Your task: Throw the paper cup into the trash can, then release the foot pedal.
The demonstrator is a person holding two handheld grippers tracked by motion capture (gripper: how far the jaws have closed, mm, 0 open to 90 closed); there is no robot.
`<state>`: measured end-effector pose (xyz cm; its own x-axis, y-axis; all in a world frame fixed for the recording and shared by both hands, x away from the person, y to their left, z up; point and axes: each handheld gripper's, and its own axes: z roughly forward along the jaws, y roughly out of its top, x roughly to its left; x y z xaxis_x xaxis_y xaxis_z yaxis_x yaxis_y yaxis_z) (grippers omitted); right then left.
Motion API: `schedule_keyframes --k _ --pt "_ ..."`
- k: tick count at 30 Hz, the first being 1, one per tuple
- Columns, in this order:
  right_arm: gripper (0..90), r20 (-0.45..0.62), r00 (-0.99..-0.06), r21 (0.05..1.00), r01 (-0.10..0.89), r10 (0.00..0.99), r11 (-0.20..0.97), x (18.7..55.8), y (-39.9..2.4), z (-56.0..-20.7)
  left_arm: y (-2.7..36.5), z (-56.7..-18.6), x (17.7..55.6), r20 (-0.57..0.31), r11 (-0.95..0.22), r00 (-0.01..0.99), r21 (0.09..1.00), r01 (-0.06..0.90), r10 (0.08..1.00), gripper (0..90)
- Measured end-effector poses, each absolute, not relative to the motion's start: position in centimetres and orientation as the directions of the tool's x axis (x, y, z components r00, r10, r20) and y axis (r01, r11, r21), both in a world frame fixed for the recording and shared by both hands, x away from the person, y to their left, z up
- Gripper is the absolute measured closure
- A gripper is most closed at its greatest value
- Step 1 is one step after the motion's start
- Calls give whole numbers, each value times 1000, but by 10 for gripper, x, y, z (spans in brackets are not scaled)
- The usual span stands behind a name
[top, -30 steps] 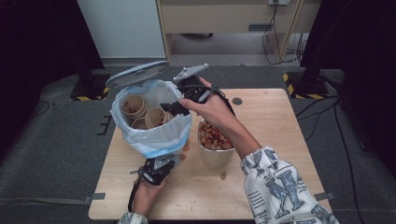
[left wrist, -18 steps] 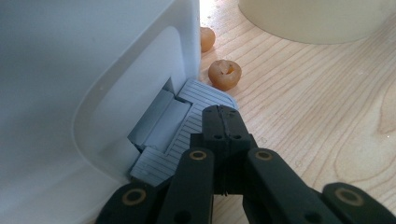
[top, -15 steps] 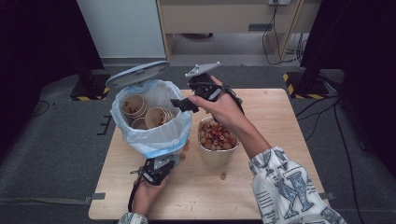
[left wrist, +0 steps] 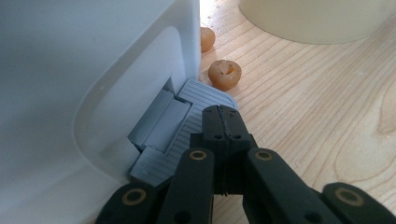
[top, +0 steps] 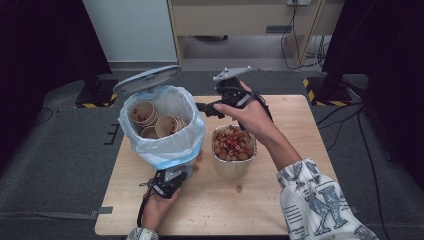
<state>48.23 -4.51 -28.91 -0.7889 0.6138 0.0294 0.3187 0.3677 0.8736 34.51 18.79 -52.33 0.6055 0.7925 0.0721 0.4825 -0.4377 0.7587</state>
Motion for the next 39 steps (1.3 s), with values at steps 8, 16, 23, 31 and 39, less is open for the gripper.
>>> schedule_keyframes --k 8,16,23,31,39 --pt "84 33 -771 876 329 636 354 484 -63 -290 188 -523 345 72 -437 605 759 482 793 899" --pt "84 28 -757 872 338 653 355 485 -76 -293 188 -523 345 71 -438 608 759 482 791 899" --pt "82 32 -739 871 351 673 344 485 -93 -295 188 -523 345 71 -437 606 760 482 792 899" --pt "82 38 -703 868 375 710 325 488 -120 -300 188 -524 345 71 -435 604 760 483 794 899" --pt "81 42 -684 867 387 729 313 489 -134 -305 188 -524 345 71 -434 603 761 483 795 899"
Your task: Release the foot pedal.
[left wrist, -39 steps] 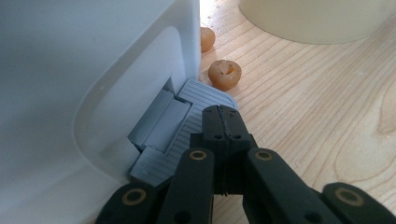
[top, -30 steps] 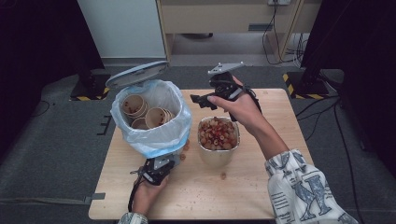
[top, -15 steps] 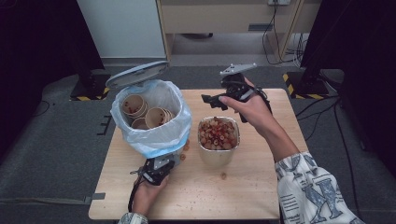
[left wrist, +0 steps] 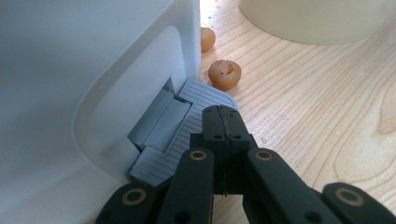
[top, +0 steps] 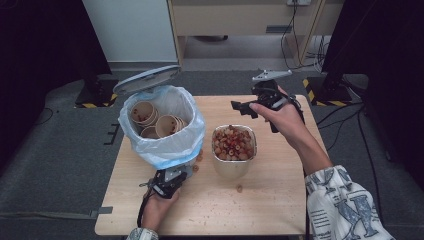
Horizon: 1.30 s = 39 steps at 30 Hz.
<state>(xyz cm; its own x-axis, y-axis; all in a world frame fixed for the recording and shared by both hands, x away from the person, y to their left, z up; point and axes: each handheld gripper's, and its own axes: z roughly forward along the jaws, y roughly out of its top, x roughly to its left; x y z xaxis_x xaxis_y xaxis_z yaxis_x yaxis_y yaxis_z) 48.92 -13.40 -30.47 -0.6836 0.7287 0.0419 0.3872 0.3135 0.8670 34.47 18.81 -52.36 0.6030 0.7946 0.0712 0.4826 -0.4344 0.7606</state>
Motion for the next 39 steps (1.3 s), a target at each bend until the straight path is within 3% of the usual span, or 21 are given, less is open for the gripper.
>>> schedule_keyframes --k 7,10,24,39 --pt "80 50 -671 865 400 740 304 489 -143 -307 190 -523 345 45 -418 608 766 488 793 897" --pt "78 46 -664 863 402 746 305 489 -150 -309 189 -517 339 40 -400 589 771 495 807 755" --pt "70 50 -559 860 446 828 249 491 -209 -322 193 -495 308 -42 -300 587 829 472 808 454" --pt "70 51 -466 867 459 883 193 479 -253 -346 208 -497 306 -68 -308 607 814 492 792 305"
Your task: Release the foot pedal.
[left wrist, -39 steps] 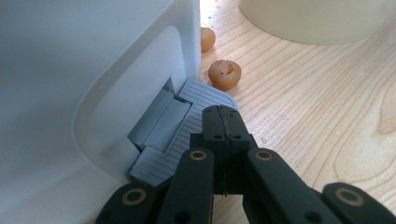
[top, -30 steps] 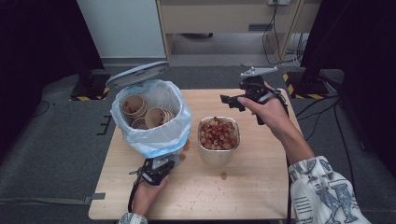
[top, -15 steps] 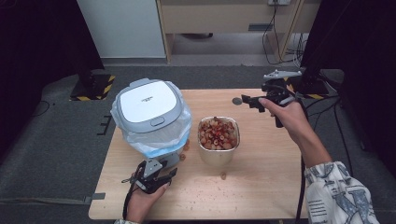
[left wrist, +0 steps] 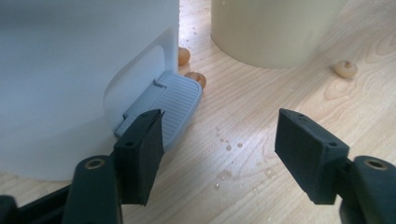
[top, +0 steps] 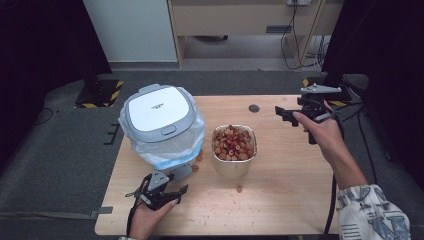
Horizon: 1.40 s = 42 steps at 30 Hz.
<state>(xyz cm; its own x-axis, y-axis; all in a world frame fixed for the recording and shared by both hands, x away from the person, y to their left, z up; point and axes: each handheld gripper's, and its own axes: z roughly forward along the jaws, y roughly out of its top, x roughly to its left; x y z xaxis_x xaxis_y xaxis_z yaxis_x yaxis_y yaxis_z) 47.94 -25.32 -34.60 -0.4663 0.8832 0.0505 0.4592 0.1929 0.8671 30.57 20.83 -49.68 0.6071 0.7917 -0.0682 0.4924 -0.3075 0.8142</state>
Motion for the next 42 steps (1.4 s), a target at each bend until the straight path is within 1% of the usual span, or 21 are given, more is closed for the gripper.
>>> schedule_keyframes --k 5,10,17,24,28,35,42 --pt "68 32 -450 860 468 893 205 469 -264 -363 214 -497 302 -32 -345 614 803 485 789 291" --pt "67 39 -438 850 488 898 201 457 -273 -386 223 -499 299 -22 -350 604 798 490 796 261" --pt "64 52 -431 835 513 901 198 438 -281 -415 240 -499 295 -13 -337 576 800 496 818 237" --pt "62 66 -412 821 541 909 185 422 -290 -442 256 -502 297 -32 -298 524 793 532 851 211" --pt "65 73 -393 804 567 917 180 416 -290 -458 263 -503 299 -34 -284 497 785 550 867 185" --pt "66 95 -400 765 616 912 190 408 -283 -487 273 -507 302 -41 -267 461 769 581 886 165" --pt "67 94 -401 726 653 911 213 409 -276 -502 282 -512 309 -44 -247 427 760 601 903 154"
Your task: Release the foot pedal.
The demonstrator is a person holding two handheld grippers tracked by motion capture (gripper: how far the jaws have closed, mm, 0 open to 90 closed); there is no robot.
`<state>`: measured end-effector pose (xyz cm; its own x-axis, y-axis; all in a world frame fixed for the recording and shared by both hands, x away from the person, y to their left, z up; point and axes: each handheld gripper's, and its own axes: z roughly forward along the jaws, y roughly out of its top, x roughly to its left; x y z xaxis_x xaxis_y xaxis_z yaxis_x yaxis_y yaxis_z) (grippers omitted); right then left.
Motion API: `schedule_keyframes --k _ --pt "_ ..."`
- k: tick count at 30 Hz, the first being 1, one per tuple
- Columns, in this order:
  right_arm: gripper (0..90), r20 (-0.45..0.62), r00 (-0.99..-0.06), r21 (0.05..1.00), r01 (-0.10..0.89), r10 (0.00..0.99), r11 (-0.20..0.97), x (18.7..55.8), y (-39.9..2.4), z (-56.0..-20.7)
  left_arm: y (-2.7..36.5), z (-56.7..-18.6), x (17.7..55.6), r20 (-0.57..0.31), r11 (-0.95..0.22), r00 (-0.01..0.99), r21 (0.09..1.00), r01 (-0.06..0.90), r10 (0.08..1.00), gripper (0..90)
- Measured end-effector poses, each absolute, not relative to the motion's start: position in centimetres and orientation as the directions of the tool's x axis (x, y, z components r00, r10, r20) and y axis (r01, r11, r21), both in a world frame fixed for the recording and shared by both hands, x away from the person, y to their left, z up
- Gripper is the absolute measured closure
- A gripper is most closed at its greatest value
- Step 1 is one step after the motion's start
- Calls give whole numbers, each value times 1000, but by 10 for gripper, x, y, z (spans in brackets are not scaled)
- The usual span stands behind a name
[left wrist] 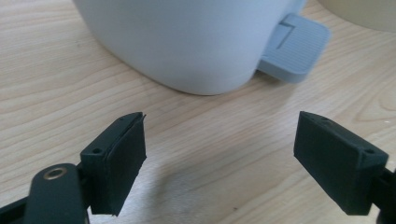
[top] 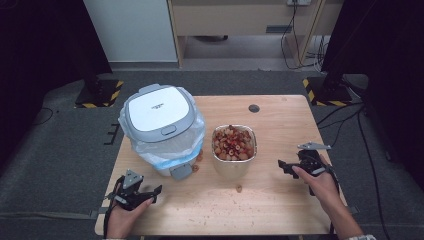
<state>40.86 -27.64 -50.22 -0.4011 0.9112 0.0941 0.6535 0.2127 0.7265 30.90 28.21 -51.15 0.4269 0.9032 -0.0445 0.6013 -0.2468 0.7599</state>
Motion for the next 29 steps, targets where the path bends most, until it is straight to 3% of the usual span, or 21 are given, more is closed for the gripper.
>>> schedule_keyframes --k 14,20,29 --pt "47 61 -314 675 712 947 192 428 -269 -533 294 -529 326 -40 -235 374 714 660 926 128" --pt "21 -3 -294 710 672 956 210 428 -263 -540 294 -532 328 -14 -257 375 704 662 927 111" --pt "9 -2 -287 705 679 958 204 425 -257 -540 296 -536 328 -1 -255 368 719 647 930 88"
